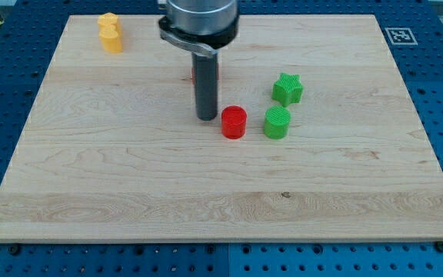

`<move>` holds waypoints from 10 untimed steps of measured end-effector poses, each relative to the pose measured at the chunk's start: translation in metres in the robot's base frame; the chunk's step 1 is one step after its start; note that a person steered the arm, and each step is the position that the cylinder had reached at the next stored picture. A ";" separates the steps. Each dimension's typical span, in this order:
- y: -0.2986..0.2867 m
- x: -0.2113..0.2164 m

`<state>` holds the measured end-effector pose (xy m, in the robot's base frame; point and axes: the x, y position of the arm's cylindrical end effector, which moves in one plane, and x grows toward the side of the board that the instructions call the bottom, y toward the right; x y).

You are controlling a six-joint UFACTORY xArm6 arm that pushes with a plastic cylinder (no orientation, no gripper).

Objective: Push the red star towards the red circle

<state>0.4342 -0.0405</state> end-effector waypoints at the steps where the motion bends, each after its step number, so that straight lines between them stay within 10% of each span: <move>1: -0.041 -0.022; 6: -0.005 -0.143; 10: 0.021 -0.078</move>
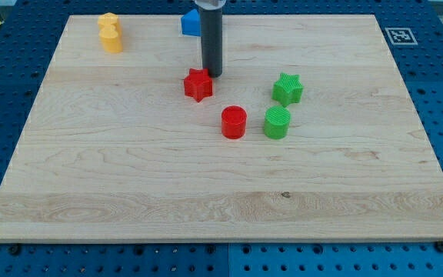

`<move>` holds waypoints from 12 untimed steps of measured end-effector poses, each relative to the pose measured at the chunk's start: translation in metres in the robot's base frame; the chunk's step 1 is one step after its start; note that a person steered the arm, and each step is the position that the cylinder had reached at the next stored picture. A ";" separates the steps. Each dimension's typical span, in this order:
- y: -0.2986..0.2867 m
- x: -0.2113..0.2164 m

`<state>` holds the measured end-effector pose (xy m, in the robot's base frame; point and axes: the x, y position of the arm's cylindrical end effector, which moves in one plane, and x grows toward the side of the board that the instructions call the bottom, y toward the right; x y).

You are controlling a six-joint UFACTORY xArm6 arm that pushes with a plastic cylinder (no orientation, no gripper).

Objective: Push the red star towards the red circle

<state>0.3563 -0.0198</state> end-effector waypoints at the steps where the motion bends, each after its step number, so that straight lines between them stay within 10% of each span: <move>1: -0.001 0.020; 12: -0.031 0.024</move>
<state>0.3808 -0.0505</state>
